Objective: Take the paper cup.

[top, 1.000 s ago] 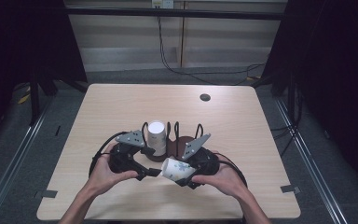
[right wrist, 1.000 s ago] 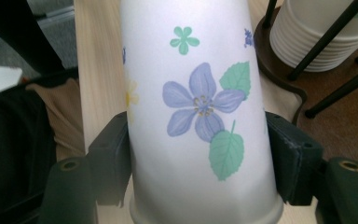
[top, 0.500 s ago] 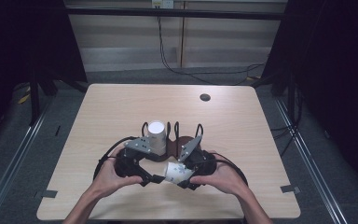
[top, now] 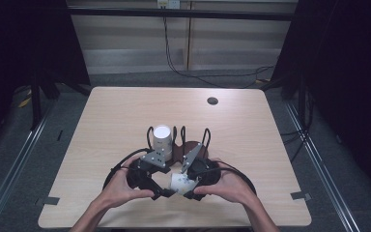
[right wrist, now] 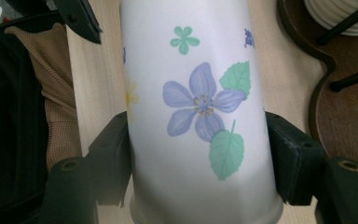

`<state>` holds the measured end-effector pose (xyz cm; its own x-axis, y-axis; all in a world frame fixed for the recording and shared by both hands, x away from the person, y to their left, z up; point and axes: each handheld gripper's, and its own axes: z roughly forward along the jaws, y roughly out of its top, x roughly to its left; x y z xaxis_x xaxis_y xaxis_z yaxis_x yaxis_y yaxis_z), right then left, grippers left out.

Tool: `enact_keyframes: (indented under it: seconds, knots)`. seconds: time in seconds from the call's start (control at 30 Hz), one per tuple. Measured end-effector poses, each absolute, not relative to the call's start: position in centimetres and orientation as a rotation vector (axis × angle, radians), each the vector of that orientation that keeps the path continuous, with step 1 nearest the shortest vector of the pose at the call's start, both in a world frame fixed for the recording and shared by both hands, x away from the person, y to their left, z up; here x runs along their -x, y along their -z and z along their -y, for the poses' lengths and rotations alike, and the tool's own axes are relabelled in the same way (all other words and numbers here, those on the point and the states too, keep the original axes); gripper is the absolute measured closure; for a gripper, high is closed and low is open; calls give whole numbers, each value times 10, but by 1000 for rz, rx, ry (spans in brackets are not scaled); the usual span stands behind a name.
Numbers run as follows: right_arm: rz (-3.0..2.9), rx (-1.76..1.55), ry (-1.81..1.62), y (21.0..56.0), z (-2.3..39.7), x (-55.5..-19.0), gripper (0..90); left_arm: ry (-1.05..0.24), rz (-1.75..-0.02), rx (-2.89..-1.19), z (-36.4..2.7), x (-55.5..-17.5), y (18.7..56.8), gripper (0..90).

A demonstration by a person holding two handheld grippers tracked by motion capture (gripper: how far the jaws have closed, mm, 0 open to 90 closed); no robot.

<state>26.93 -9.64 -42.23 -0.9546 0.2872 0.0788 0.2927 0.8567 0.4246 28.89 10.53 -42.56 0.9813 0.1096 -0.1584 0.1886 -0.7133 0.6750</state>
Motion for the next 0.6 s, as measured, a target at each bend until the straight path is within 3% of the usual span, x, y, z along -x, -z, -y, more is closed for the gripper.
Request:
enact_keyframes:
  seconds: [0.53,0.6]
  knots:
    - [3005,426,689,425,90,-268,321,172,-169,-2402,-99,-286,435,271]
    - [2998,437,689,424,89,-267,320,158,-152,-2402,-99,-284,434,329]
